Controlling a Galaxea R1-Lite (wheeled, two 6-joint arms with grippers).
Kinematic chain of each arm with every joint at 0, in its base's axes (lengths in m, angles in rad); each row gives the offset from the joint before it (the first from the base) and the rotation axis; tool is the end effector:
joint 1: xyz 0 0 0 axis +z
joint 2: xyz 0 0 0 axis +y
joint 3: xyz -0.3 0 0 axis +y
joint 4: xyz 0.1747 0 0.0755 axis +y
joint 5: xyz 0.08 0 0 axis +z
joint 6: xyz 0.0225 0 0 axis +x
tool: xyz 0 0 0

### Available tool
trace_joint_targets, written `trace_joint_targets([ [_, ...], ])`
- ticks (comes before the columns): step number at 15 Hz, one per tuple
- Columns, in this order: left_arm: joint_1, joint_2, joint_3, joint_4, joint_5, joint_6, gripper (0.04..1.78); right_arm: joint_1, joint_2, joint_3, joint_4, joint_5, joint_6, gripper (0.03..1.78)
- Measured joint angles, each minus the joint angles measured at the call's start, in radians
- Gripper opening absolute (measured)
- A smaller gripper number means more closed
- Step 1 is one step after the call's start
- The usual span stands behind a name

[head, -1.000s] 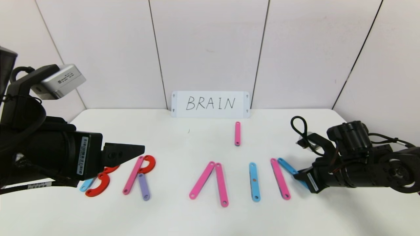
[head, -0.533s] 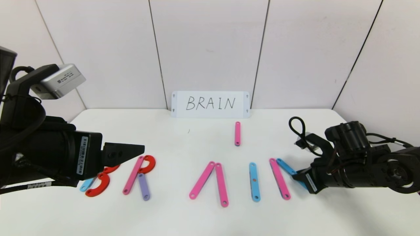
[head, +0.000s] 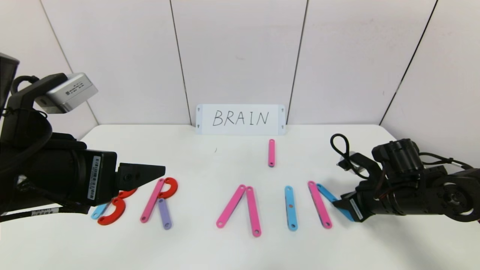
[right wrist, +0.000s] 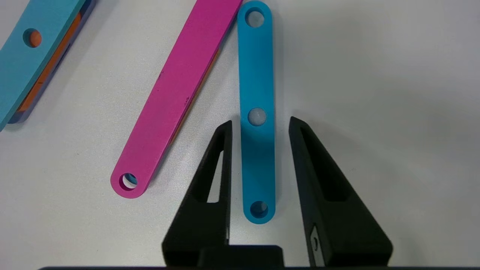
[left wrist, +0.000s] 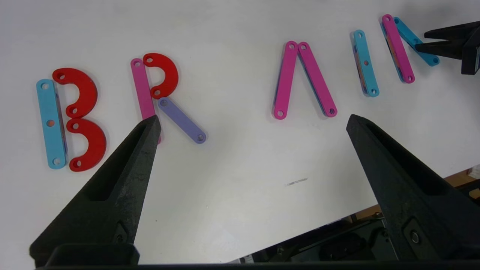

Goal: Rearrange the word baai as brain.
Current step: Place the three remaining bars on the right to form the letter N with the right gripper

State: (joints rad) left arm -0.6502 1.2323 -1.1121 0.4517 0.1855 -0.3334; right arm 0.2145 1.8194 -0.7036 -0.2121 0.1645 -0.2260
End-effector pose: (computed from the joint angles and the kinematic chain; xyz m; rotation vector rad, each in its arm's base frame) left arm 0.1368 -0.0988 0.2817 -0.0858 0.5938 -0.3574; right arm 0.2744 0.0635 0.0867 -0.2305 0.8651 0.4540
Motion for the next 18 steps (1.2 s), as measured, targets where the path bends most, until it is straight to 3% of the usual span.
trace_joint_targets([
  [5,0.0,-0.003,0.0,0.001,0.0,0.0,1.73,-0.006,-0.01,-0.017,0.0,-0.036,0.003,1.4],
  [8,0.0,-0.006,0.0,0.001,0.0,0.0,1.73,-0.04,-0.052,-0.088,0.02,-0.036,0.007,1.68],
  [11,0.0,-0.007,0.0,0.001,0.0,0.0,1.73,-0.038,-0.084,-0.195,0.037,-0.036,0.047,1.73],
  [13,0.0,-0.007,0.0,0.001,0.0,0.0,1.73,-0.004,-0.063,-0.277,0.04,-0.054,0.086,1.73],
  [18,0.0,-0.007,0.0,0.001,0.0,0.0,1.73,0.161,0.116,-0.506,0.089,-0.236,0.285,1.73],
])
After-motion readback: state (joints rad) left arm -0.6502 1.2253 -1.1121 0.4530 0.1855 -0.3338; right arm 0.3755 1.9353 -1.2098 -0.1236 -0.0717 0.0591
